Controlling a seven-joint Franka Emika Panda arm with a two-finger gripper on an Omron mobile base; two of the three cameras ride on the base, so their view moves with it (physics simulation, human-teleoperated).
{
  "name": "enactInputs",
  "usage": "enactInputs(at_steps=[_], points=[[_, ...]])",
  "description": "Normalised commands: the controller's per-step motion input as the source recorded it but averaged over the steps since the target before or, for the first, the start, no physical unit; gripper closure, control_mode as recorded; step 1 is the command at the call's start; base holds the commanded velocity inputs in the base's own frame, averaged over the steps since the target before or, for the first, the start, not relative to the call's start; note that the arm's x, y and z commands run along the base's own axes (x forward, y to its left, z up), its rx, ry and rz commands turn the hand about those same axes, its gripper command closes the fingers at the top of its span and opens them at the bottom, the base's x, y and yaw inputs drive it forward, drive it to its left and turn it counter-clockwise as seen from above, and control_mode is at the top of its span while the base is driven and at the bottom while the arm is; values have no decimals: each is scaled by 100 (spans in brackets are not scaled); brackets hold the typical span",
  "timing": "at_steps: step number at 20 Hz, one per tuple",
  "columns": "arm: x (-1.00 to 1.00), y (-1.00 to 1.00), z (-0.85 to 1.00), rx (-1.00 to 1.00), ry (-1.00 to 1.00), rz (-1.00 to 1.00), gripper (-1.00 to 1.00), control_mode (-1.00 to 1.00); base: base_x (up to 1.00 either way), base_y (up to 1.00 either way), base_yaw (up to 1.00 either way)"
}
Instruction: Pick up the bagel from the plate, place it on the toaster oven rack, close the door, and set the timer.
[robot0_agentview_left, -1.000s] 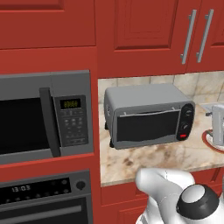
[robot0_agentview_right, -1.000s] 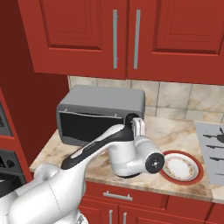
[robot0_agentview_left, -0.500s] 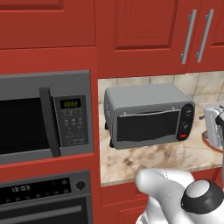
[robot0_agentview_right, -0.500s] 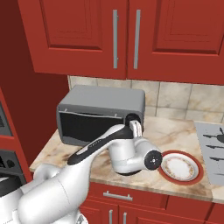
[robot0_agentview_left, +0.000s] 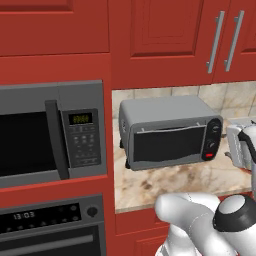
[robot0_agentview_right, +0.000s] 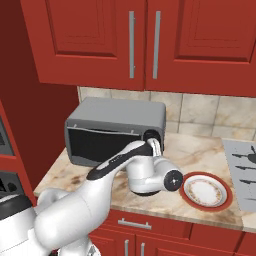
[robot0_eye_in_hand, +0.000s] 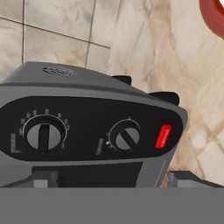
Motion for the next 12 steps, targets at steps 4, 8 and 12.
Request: enactInputs(at_steps=[4, 8, 12], points=[[0, 2, -1, 0, 0, 5, -100, -100, 0, 0, 0], [1, 0, 0, 0, 0, 10, -100, -100, 0, 0, 0], [9, 0, 0, 0, 0, 10, -100, -100, 0, 0, 0]])
